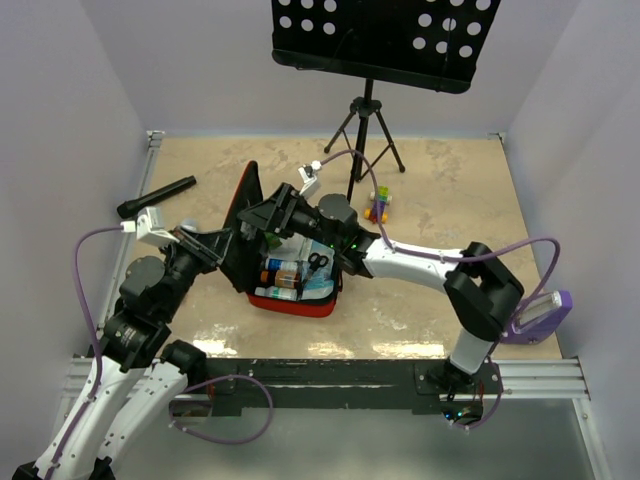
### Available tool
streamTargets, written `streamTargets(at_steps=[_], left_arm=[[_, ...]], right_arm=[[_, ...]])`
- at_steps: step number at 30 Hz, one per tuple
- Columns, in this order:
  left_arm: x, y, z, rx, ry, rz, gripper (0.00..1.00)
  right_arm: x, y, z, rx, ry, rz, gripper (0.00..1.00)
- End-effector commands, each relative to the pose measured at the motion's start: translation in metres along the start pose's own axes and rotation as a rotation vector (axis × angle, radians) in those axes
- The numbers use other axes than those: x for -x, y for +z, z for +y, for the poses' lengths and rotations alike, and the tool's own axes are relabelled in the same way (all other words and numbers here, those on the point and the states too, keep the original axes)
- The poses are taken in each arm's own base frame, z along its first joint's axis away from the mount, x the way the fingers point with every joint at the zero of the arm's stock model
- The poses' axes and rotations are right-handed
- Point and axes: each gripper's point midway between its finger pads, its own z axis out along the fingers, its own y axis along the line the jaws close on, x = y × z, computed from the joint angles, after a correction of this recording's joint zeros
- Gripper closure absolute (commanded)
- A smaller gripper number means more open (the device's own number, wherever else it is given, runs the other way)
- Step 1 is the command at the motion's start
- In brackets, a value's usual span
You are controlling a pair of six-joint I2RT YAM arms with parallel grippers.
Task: Organize the medicine kit
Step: Place the medical item at the medicine box, then close the medicine box at the center of the board.
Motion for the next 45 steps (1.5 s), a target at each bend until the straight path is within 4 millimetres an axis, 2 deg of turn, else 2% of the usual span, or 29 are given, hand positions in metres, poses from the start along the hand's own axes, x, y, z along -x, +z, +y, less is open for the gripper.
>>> streamTargets(at_steps=[1, 2, 5, 6, 7, 9, 11, 12, 15, 18, 20, 23, 24, 26, 29, 30, 32, 35, 37, 38, 39, 41, 42, 45], left_arm=[[-0.014, -0.006, 0.008, 0.026, 0.015, 0.065, 1.00], [-0.014, -0.006, 0.008, 0.028, 0.013, 0.065, 1.00], [-0.013, -0.006, 0.008, 0.026, 0.019, 0.064, 1.00], [-0.013, -0.006, 0.008, 0.029, 0.021, 0.064, 1.00], [-0.013, -0.006, 0.009, 0.032, 0.021, 0.063, 1.00], [-0.013, -0.005, 0.008, 0.029, 0.021, 0.064, 1.00], [-0.013, -0.005, 0.006, 0.022, 0.019, 0.069, 1.00], [-0.012, -0.005, 0.005, 0.019, 0.019, 0.068, 1.00], [-0.011, -0.005, 0.003, 0.019, 0.020, 0.070, 1.00], [-0.008, -0.007, 0.002, 0.018, 0.021, 0.060, 1.00], [-0.005, -0.009, 0.001, 0.021, 0.024, 0.055, 1.00], [-0.001, -0.010, 0.000, 0.023, 0.032, 0.042, 1.00], [-0.001, -0.009, 0.000, 0.023, 0.034, 0.040, 1.00], [0.002, -0.008, -0.003, 0.009, 0.042, 0.034, 1.00], [0.001, -0.004, -0.012, -0.032, 0.064, 0.046, 1.00], [-0.001, -0.003, -0.017, -0.057, 0.088, 0.061, 1.00], [-0.017, 0.002, -0.028, -0.129, 0.120, 0.147, 1.00], [-0.051, 0.006, -0.046, -0.273, 0.145, 0.313, 1.00], [-0.084, 0.004, -0.052, -0.397, 0.155, 0.449, 0.79], [-0.095, 0.004, -0.054, -0.441, 0.163, 0.486, 0.62], [-0.103, 0.004, -0.049, -0.432, 0.173, 0.507, 0.46], [-0.106, 0.006, -0.034, -0.365, 0.217, 0.489, 0.20], [-0.103, 0.007, -0.026, -0.318, 0.222, 0.460, 0.00], [-0.084, 0.013, -0.003, -0.160, 0.224, 0.356, 0.00]], right_arm=[[0.037, -0.019, 0.030, -0.074, -0.212, -0.107, 0.25], [0.042, -0.023, 0.030, -0.090, -0.230, -0.130, 0.27], [0.053, -0.037, 0.026, -0.140, -0.296, -0.182, 0.45], [0.057, -0.043, 0.030, -0.125, -0.309, -0.215, 0.54], [0.059, -0.047, 0.028, -0.124, -0.314, -0.238, 0.68], [0.059, -0.043, 0.025, -0.129, -0.332, -0.234, 0.85], [0.051, -0.030, 0.022, -0.127, -0.356, -0.191, 0.92], [0.049, -0.025, 0.028, -0.106, -0.370, -0.185, 0.93], [0.037, -0.006, 0.023, -0.106, -0.391, -0.144, 0.93], [0.013, 0.014, -0.007, -0.152, -0.376, -0.023, 0.91], [0.003, 0.017, -0.022, -0.179, -0.367, 0.019, 0.90], [0.005, 0.007, -0.015, -0.159, -0.371, -0.003, 0.87], [0.012, 0.003, -0.006, -0.154, -0.382, -0.029, 0.81], [0.033, -0.009, 0.017, -0.148, -0.409, -0.108, 0.65], [0.067, -0.042, 0.049, -0.177, -0.447, -0.241, 0.38], [0.076, -0.056, 0.050, -0.214, -0.461, -0.281, 0.32], [0.091, -0.087, 0.045, -0.296, -0.489, -0.342, 0.25], [0.104, -0.138, 0.018, -0.424, -0.504, -0.448, 0.23], [0.106, -0.172, 0.006, -0.463, -0.518, -0.499, 0.18], [0.111, -0.186, -0.001, -0.504, -0.525, -0.537, 0.01], [0.115, -0.203, -0.012, -0.582, -0.532, -0.568, 0.01], [0.114, -0.225, -0.034, -0.691, -0.505, -0.582, 0.01], [0.113, -0.235, -0.045, -0.738, -0.483, -0.597, 0.01], [0.102, -0.243, -0.060, -0.763, -0.505, -0.547, 0.01]])
